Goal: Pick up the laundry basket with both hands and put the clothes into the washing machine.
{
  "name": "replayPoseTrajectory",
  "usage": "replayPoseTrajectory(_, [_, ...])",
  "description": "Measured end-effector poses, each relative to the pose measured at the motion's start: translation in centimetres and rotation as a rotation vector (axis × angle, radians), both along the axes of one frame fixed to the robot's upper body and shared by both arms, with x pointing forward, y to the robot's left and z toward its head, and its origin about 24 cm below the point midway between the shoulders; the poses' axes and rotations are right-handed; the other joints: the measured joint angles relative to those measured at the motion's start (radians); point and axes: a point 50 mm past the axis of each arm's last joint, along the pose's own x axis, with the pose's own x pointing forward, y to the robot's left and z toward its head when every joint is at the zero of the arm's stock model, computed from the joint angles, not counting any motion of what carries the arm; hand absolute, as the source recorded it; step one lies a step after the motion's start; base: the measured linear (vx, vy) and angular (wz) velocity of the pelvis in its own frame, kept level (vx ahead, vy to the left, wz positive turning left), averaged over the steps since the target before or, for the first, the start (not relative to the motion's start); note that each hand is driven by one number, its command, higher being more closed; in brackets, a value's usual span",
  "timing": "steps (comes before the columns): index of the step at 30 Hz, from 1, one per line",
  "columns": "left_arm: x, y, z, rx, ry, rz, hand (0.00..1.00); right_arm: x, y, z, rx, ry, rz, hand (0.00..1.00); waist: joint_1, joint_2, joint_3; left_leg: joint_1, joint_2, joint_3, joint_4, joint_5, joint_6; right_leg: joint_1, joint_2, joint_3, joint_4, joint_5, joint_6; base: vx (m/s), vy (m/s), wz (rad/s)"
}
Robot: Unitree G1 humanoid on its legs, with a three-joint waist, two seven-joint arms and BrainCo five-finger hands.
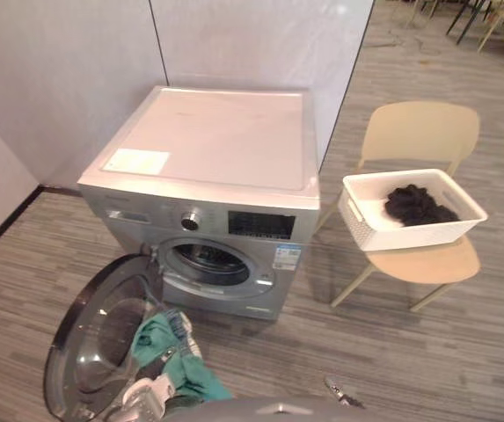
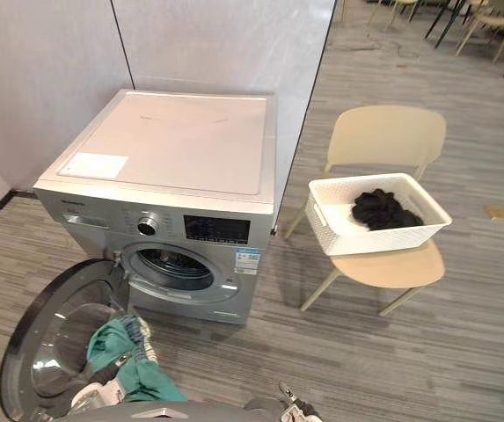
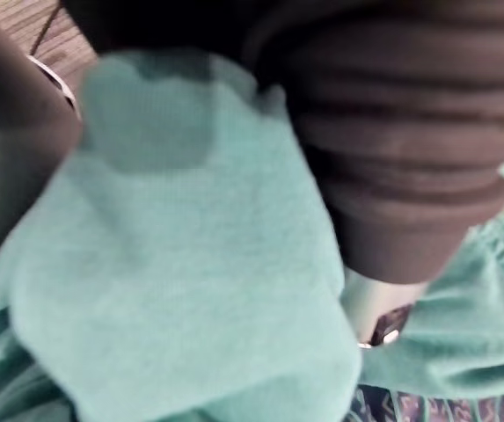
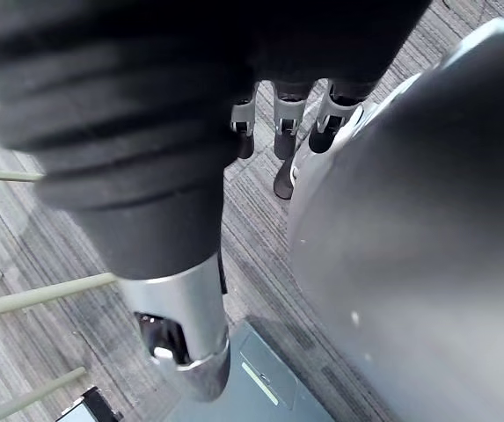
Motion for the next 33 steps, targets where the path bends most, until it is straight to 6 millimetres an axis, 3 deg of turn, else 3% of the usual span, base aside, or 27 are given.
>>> replayPoseTrajectory(3, [0.5, -1.2, 0.2, -0.017, -0.023, -0.042, 1.00, 0.1, -0.3, 0.1, -0.010, -0.007, 0.001, 0.00, -0.008, 0.007, -0.002, 0.040, -0.008, 0.009, -0.026, 0.001, 0.001, -0.040, -0.002, 0.005, 0.108, 0.032, -0.031, 0.10, 0.125, -0.05])
replayPoseTrajectory(4, [0.9, -1.3, 0.5, -0.018, -0.048, -0.043, 1.00, 0.3, -0.4, 0.2, -0.013, -0.017, 0.002, 0.00, -0.005, 0.010, 0.000, 0.054, 0.000, 0.029, -0.029, 0.001, 0.001, -0.088, 0.009, 0.006, 0.199, 0.048, -0.056, 0.04, 0.111, -0.48])
replayPoseTrajectory(5, [1.3, -1.5, 1.0, -0.023, -0.084, -0.031, 1.00, 0.9, -0.4, 0.4, -0.019, -0.038, 0.013, 0.00, 0.001, 0.011, 0.013, 0.092, 0.013, 0.064, -0.047, 0.001, 0.001, -0.166, 0.028, 0.003, 0.329, 0.094, -0.122, 0.03, 0.103, -0.62])
replayPoseTrajectory(6, [1.4, -1.6, 1.2, -0.029, -0.097, -0.021, 1.00, 1.2, -0.3, 0.5, -0.021, -0.051, 0.023, 0.00, 0.001, 0.021, 0.025, 0.111, 0.022, 0.084, -0.058, 0.001, 0.002, -0.190, 0.036, 0.000, 0.374, 0.110, -0.131, -0.04, 0.069, -0.73])
replayPoseTrajectory(7, [1.4, -1.4, 1.3, -0.026, -0.109, -0.005, 1.00, 1.5, 0.1, 0.6, -0.019, -0.062, 0.032, 0.00, 0.000, 0.012, 0.037, 0.130, 0.031, 0.109, -0.066, -0.001, 0.004, -0.213, 0.048, -0.006, 0.426, 0.111, -0.122, -0.05, 0.018, -0.64])
replayPoseTrajectory(9, [1.9, -0.8, 1.8, -0.014, -0.137, 0.022, 1.00, 2.1, 0.8, 0.7, -0.006, -0.090, 0.040, 0.00, 0.001, -0.027, 0.052, 0.158, 0.046, 0.133, -0.077, -0.021, 0.018, -0.256, 0.087, -0.089, 0.491, 0.015, -0.113, -0.03, -0.048, -0.66])
replayPoseTrajectory(11, [2.3, -1.1, 2.0, -0.033, -0.153, 0.035, 1.00, 2.3, 0.9, 0.9, -0.003, -0.116, 0.044, 0.00, -0.003, -0.028, 0.059, 0.142, 0.084, 0.162, -0.057, -0.038, 0.004, -0.304, 0.177, -0.156, 0.461, -0.068, -0.110, 0.08, -0.151, -0.49])
replayPoseTrajectory(12, [2.7, -1.4, 2.2, -0.044, -0.166, 0.035, 1.00, 2.5, 0.9, 1.0, -0.006, -0.128, 0.050, 0.00, -0.009, -0.029, 0.065, 0.117, 0.093, 0.164, -0.034, -0.047, -0.012, -0.310, 0.216, -0.169, 0.374, -0.067, -0.126, 0.12, -0.181, -0.12])
replayPoseTrajectory(13, [3.1, -1.5, 2.4, -0.046, -0.179, 0.036, 1.00, 2.5, 1.1, 1.1, -0.007, -0.134, 0.060, 0.00, -0.011, -0.036, 0.071, 0.095, 0.093, 0.162, -0.006, -0.057, -0.025, -0.295, 0.223, -0.164, 0.314, -0.040, -0.160, 0.11, -0.215, 0.10])
replayPoseTrajectory(14, [3.9, -2.2, 2.8, -0.067, -0.208, 0.043, 1.00, 2.6, 0.8, 1.3, -0.012, -0.149, 0.058, 0.00, -0.008, -0.027, 0.105, 0.084, 0.111, 0.139, 0.047, -0.086, -0.041, -0.288, 0.228, -0.184, 0.325, -0.049, -0.174, 0.09, -0.194, 0.31])
replayPoseTrajectory(16, [6.6, -3.1, 4.5, -0.093, -0.310, 0.014, 1.00, 4.7, -0.5, 2.4, -0.064, -0.217, 0.093, 0.00, -0.009, 0.023, 0.189, -0.009, 0.155, 0.089, 0.190, -0.115, -0.012, -0.320, 0.250, -0.215, 0.377, -0.090, -0.192, 0.05, -0.192, 0.32])
replayPoseTrajectory(18, [8.6, -2.8, 6.0, -0.096, -0.391, 0.060, 1.00, 6.2, -0.6, 3.1, -0.080, -0.268, 0.116, 0.00, 0.002, 0.031, 0.221, -0.120, 0.180, 0.078, 0.266, -0.115, -0.012, -0.404, 0.259, -0.224, 0.410, -0.095, -0.203, 0.00, -0.176, 0.03])
replayPoseTrajectory(21, [11.8, -1.8, 8.3, -0.098, -0.498, 0.164, 1.00, 8.4, -0.3, 4.2, -0.086, -0.351, 0.116, 0.00, -0.007, 0.017, 0.302, -0.247, 0.211, 0.073, 0.363, -0.125, -0.001, -0.510, 0.269, -0.232, 0.467, -0.105, -0.217, -0.04, -0.148, -0.03])
replayPoseTrajectory(25, [15.6, -1.2, 11.4, -0.107, -0.605, 0.224, 1.00, 9.6, 0.1, 4.9, -0.084, -0.399, 0.082, 0.00, -0.013, -0.021, 0.374, -0.403, 0.259, 0.053, 0.486, -0.211, -0.019, -0.672, 0.287, -0.238, 0.568, -0.120, -0.232, -0.08, -0.076, -0.13])
replayPoseTrajectory(28, [17.7, -0.7, 13.5, -0.120, -0.667, 0.275, 1.00, 10.2, 0.0, 5.6, -0.089, -0.442, 0.055, 0.00, -0.013, -0.032, 0.395, -0.495, 0.276, 0.052, 0.559, -0.238, -0.015, -0.762, 0.292, -0.230, 0.611, -0.116, -0.237, -0.07, 0.011, -0.21])
replayPoseTrajectory(33, [21.4, 2.8, 18.0, -0.067, -0.800, 0.365, 1.00, 11.4, 0.0, 6.2, -0.089, -0.493, 0.029, 0.00, -0.020, -0.035, 0.432, -0.632, 0.303, 0.045, 0.666, -0.270, -0.007, -0.892, 0.301, -0.221, 0.671, -0.113, -0.242, -0.07, 0.025, -0.15])
